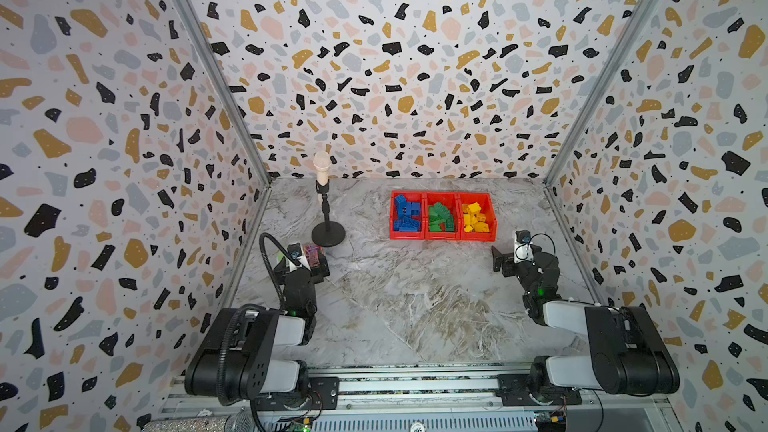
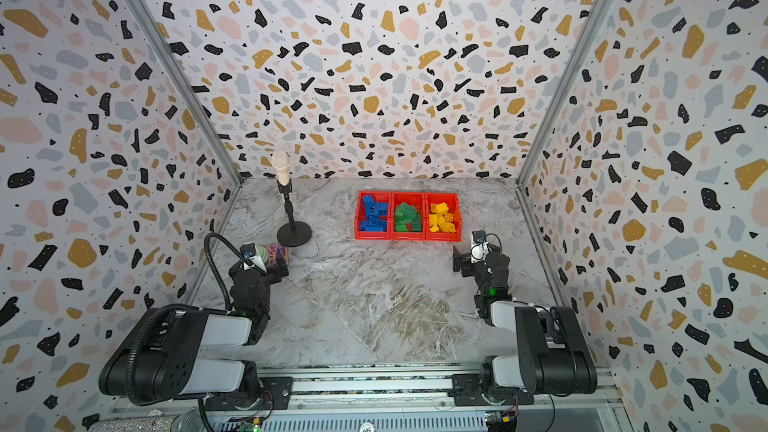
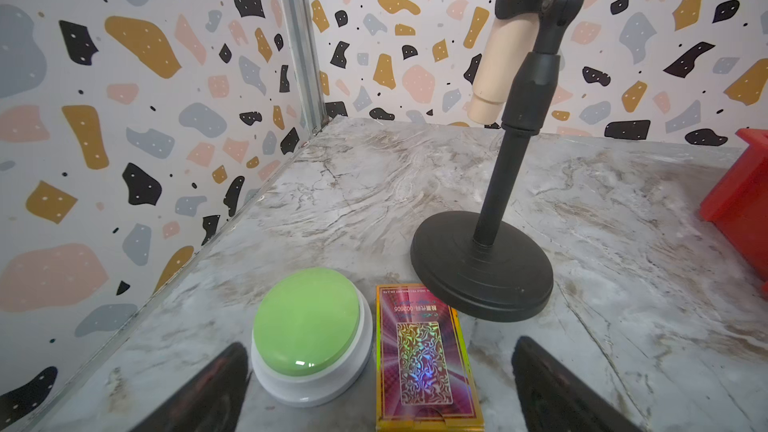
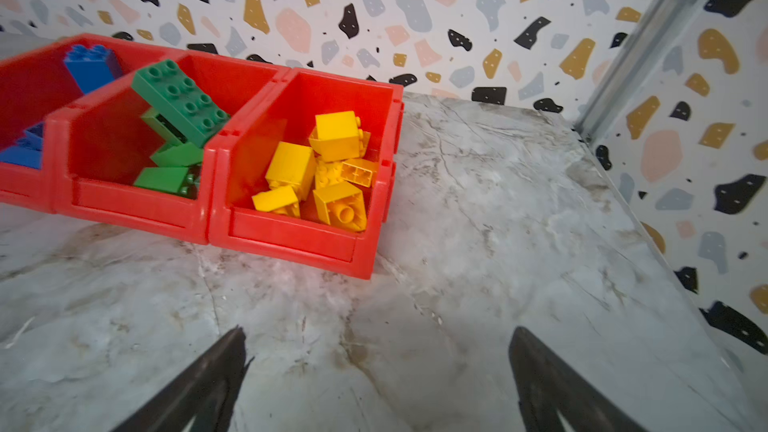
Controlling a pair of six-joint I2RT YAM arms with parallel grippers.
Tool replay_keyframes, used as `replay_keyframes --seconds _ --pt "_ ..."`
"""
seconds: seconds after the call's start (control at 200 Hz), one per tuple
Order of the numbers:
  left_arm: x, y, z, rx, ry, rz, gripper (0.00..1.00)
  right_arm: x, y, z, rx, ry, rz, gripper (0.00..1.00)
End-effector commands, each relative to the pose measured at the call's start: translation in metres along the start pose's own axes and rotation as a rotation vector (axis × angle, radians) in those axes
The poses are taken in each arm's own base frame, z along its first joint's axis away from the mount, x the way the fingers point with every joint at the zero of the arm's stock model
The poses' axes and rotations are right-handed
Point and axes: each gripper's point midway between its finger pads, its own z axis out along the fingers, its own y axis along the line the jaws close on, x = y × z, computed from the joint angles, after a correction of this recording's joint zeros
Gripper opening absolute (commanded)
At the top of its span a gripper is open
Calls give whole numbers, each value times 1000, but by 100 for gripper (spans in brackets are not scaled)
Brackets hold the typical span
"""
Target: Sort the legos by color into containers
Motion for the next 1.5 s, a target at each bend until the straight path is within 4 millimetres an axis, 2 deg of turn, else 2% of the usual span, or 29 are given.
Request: replay_keyframes --seconds 0.0,0.055,0.125,0.2,0.21,0.25,1.491 --pt "-23 -1 3 4 -78 -18 100 -25 15 -14 -105 -149 -4 99" --pt "-24 -1 3 3 -80 -17 100 -17 19 -22 -108 -186 -26 99" --pt "-23 -1 4 0 -77 -17 100 -13 12 -26 -55 -231 -4 99" --pt "-23 -1 4 -1 -77 -15 100 -13 7 -11 -49 -190 12 99" --pt "-23 -1 4 -1 -77 -15 100 -6 8 -8 -54 -153 15 99" --pt "-23 0 4 -3 -77 -15 100 -3 7 -4 -49 -118 16 99" --pt "-23 -3 4 -9 -72 -1 100 -4 6 0 -14 -111 6 99"
